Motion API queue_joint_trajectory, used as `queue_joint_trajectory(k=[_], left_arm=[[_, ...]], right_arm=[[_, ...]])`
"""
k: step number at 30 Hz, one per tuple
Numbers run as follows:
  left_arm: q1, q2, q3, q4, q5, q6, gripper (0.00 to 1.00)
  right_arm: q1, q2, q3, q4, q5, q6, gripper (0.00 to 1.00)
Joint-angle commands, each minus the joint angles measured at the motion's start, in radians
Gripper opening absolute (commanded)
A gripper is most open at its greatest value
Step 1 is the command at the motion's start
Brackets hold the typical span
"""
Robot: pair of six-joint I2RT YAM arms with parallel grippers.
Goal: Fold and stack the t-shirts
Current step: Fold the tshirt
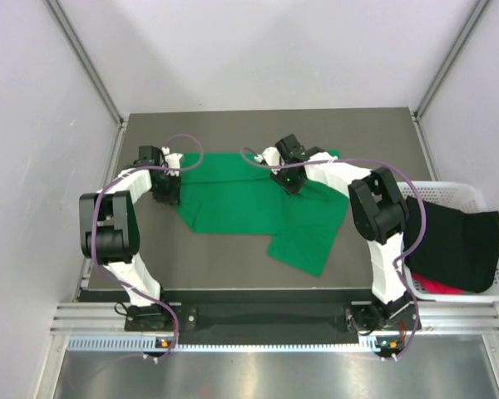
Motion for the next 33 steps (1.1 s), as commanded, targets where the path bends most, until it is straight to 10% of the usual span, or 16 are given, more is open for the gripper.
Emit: queue_joint_trajectory(k=[1, 9, 23, 33], left_arm=[[0.003, -0.022, -0.008, 0.035, 0.020, 0.003, 0.26], [0.003, -0.022, -0.007, 0.036, 0.020, 0.001, 0.25], [0.001, -0.022, 0.001, 0.030, 0.023, -0.002, 0.25], [0.001, -0.022, 0.015, 0.018, 0.020, 0.006, 0.26]], right_arm=[[0.017, 0.005, -0.013, 0.007, 0.027, 0.009, 0.20], [0.020, -0.006, -0.025, 0.015, 0.033, 0.008, 0.00], [0.107, -0.122, 0.007, -0.043, 0.010, 0.020, 0.00], [0.109, -0.144, 0.005, -0.011, 0.093, 0.023, 0.29]])
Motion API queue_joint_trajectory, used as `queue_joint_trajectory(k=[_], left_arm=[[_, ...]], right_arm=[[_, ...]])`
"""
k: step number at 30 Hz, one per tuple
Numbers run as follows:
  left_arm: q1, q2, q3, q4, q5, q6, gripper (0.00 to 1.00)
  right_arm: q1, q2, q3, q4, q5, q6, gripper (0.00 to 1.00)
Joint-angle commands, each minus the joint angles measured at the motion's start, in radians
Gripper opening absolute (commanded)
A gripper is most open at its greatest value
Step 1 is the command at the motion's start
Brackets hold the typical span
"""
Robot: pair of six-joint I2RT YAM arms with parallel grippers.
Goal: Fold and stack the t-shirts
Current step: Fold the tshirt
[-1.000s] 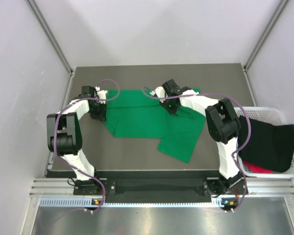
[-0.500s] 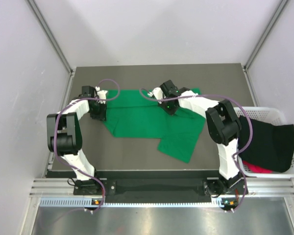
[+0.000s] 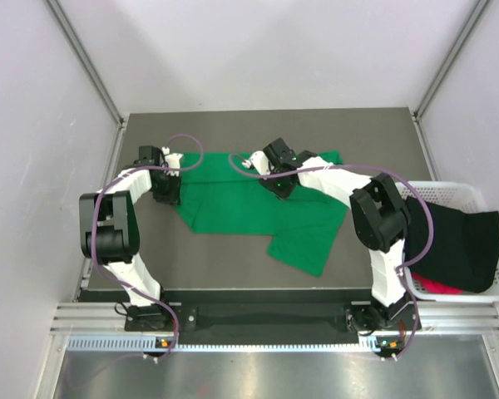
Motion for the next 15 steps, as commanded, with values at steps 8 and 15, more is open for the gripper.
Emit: queue_joint_trajectory(k=[8, 15], left_arm=[[0.004, 0.050, 0.269, -0.037, -0.046, 0.075, 0.26], [0.044, 0.217, 0.457, -0.010, 0.003, -0.002, 0.39]], right_arm=[[-0.217, -0.113, 0.048, 0.126, 0.024, 0.050, 0.29], [-0.433, -0.009, 0.160, 0.144, -0.088, 0.132, 0.34]])
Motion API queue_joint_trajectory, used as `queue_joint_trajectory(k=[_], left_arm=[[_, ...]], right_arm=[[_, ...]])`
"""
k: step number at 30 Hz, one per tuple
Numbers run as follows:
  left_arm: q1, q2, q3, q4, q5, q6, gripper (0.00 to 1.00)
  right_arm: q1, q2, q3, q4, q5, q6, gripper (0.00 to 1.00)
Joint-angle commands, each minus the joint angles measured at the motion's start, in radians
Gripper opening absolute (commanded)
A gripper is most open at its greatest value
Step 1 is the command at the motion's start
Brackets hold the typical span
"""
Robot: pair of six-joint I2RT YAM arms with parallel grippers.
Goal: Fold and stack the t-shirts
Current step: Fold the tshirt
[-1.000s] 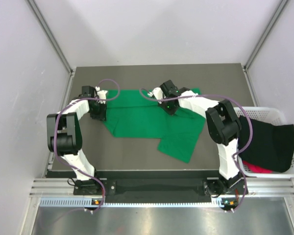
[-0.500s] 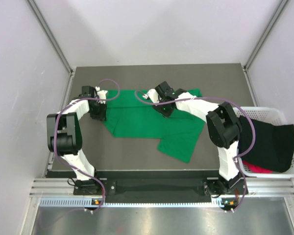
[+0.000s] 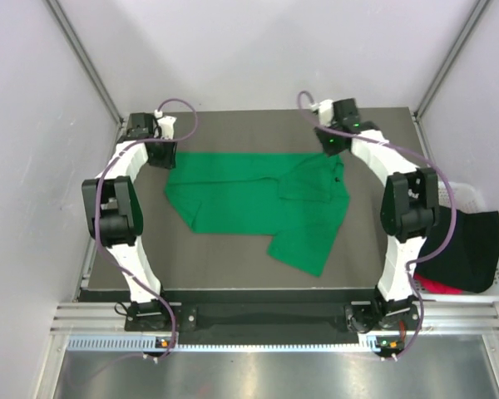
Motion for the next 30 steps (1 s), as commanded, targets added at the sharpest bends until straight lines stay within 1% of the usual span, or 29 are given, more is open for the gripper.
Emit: queue_joint_trajectory(k=[1, 2, 3, 4, 5, 6, 7, 8, 9, 10, 12, 16, 22, 27, 30], left_arm=[[0.060, 0.074, 0.062, 0.035, 0.067, -0.070, 0.42], [0.078, 0.088, 0.074, 0.054, 0.103, -0.102, 0.48], [0.100, 0.105, 0.107, 0.066, 0.155, -0.172, 0.49], [0.139, 0.149, 0.127, 0.084, 0.234, -0.209, 0.49], [0.160, 0.177, 0.150, 0.086, 0.283, -0.245, 0.49], [0.192, 0.208, 0.210, 0.078, 0.330, -0.277, 0.49], [0.206, 0.267, 0.242, 0.062, 0.421, -0.314, 0.49], [0.215, 0.297, 0.275, 0.028, 0.445, -0.329, 0.55], [0.230, 0.320, 0.317, 0.006, 0.462, -0.343, 0.59], [0.235, 0.350, 0.328, -0.003, 0.477, -0.343, 0.59], [0.246, 0.364, 0.333, -0.002, 0.500, -0.345, 0.61], [0.247, 0.384, 0.336, 0.000, 0.514, -0.346, 0.61], [0.247, 0.429, 0.365, 0.000, 0.575, -0.374, 0.63], [0.246, 0.459, 0.394, -0.003, 0.595, -0.386, 0.64], [0.244, 0.470, 0.399, -0.002, 0.597, -0.389, 0.64]], right_arm=[[-0.067, 0.037, 0.085, 0.044, -0.075, 0.064, 0.36], [-0.099, 0.061, 0.100, 0.042, -0.086, 0.077, 0.37], [-0.113, 0.075, 0.114, 0.038, -0.108, 0.083, 0.37], [-0.140, 0.088, 0.148, 0.030, -0.123, 0.091, 0.38], [-0.153, 0.117, 0.168, 0.022, -0.137, 0.104, 0.39], [-0.162, 0.134, 0.211, -0.003, -0.170, 0.112, 0.39], [-0.170, 0.150, 0.228, -0.016, -0.189, 0.115, 0.40], [-0.185, 0.175, 0.243, -0.027, -0.213, 0.121, 0.40], [-0.191, 0.186, 0.261, -0.046, -0.264, 0.124, 0.41], [-0.200, 0.194, 0.268, -0.053, -0.282, 0.124, 0.42], [-0.207, 0.212, 0.269, -0.053, -0.313, 0.131, 0.43], [-0.211, 0.252, 0.286, -0.064, -0.306, 0.132, 0.45], [-0.217, 0.295, 0.298, -0.064, -0.286, 0.134, 0.45], [-0.228, 0.319, 0.298, -0.048, -0.261, 0.137, 0.45], [-0.234, 0.341, 0.308, -0.050, -0.261, 0.141, 0.45]])
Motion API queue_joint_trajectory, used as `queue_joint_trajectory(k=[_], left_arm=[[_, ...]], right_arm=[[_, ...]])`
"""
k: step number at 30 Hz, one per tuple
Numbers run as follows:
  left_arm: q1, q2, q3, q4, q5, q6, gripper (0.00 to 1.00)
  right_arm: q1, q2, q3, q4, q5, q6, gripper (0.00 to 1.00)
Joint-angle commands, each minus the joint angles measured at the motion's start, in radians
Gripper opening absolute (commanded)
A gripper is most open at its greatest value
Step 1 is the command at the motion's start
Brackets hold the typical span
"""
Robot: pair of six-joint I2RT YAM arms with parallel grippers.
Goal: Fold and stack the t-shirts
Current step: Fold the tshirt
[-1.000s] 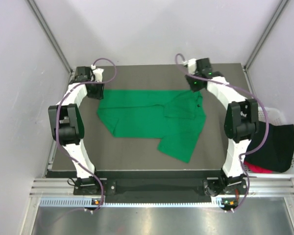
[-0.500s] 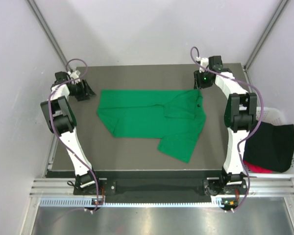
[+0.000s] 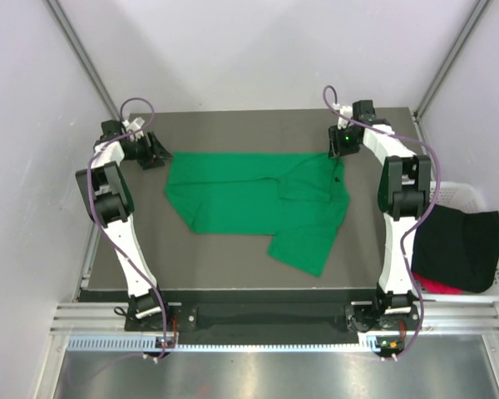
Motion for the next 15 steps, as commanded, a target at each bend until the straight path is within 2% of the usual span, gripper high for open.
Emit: queue_joint_trajectory(k=[1, 4, 5, 6, 7, 9, 10, 12, 13, 15], left_arm=[[0.005, 0.030, 0.029, 0.000, 0.022, -0.007, 0.63], [0.003, 0.051, 0.055, 0.003, 0.022, -0.022, 0.55], [0.002, 0.060, 0.065, 0.003, 0.022, -0.027, 0.51], [0.000, 0.074, 0.081, 0.000, 0.023, -0.034, 0.42], [-0.003, 0.080, 0.088, -0.003, 0.023, -0.036, 0.38], [-0.014, 0.091, 0.098, -0.009, 0.003, -0.031, 0.32], [-0.020, 0.094, 0.100, -0.008, 0.000, -0.027, 0.23], [-0.034, 0.103, 0.108, -0.014, -0.017, -0.018, 0.12], [-0.035, 0.108, 0.111, -0.015, -0.021, -0.018, 0.00], [-0.044, 0.126, 0.128, -0.018, -0.035, -0.021, 0.00]], right_arm=[[-0.018, 0.032, 0.056, 0.015, 0.007, 0.015, 0.45], [-0.018, 0.055, 0.062, 0.004, 0.004, 0.012, 0.42], [-0.018, 0.060, 0.062, 0.004, -0.002, 0.010, 0.40], [-0.018, 0.064, 0.062, 0.000, -0.004, 0.008, 0.36], [-0.018, 0.064, 0.061, -0.002, -0.007, 0.010, 0.30], [-0.018, 0.074, 0.060, -0.008, -0.009, 0.008, 0.24], [-0.018, 0.077, 0.060, -0.008, -0.009, 0.007, 0.20], [-0.018, 0.084, 0.062, -0.006, 0.002, 0.007, 0.11], [-0.018, 0.089, 0.065, -0.005, 0.007, 0.005, 0.08], [-0.020, 0.098, 0.073, -0.005, 0.022, 0.005, 0.03]])
